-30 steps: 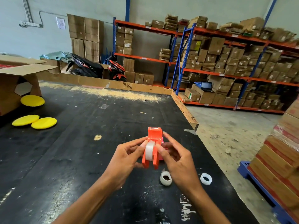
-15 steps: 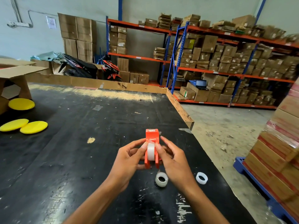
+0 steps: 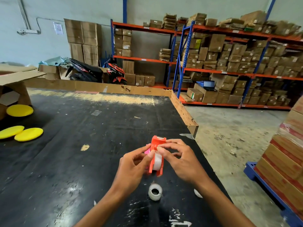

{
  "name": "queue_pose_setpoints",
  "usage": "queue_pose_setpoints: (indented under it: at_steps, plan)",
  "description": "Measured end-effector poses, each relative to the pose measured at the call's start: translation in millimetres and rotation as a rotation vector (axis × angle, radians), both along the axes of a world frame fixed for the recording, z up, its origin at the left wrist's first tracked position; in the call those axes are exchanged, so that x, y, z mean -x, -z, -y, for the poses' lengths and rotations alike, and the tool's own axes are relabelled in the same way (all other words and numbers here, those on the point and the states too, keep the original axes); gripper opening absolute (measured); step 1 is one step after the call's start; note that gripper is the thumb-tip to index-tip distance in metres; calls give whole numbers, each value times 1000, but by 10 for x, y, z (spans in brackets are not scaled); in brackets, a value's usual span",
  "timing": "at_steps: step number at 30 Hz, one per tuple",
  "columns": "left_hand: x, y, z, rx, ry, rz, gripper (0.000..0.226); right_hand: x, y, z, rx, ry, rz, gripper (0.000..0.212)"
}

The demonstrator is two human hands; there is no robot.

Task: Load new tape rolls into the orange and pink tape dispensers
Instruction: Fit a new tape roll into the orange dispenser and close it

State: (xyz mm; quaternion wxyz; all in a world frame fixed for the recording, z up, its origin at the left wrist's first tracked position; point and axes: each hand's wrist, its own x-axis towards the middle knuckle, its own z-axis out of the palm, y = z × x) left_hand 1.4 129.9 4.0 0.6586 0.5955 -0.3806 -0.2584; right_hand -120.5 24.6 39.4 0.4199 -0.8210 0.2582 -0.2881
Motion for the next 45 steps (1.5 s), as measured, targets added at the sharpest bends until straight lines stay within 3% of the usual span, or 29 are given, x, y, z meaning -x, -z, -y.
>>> queue_pose_setpoints:
  at_steps: [6, 11, 16, 22, 34, 40, 43, 45]
  plan:
    - [45, -45, 111, -21, -34, 4, 40, 77, -122, 126, -135, -123, 65, 35]
    - [142, -89, 159, -34, -40, -6, 34, 83, -19, 288, -54, -85, 77, 12]
    - [244, -107, 141, -62, 0, 11, 24, 67, -80, 474, 24, -16, 161, 8]
    - [341, -151, 103, -56, -7, 27, 22, -15, -102, 584, -21, -18, 199, 5]
    - [459, -98, 68, -14, -14, 13, 21, -30, -45, 624, -565, -131, 64, 16]
    - [468, -122, 49, -11, -9, 5, 21, 62, -71, 570, -249, -65, 122, 13]
    - [460, -150, 36, -13, 1, 12, 31, 100, -83, 559, -181, -111, 99, 16]
    - [464, -145, 36, -14, 8, 3, 25, 106, -75, 546, -135, -107, 89, 14]
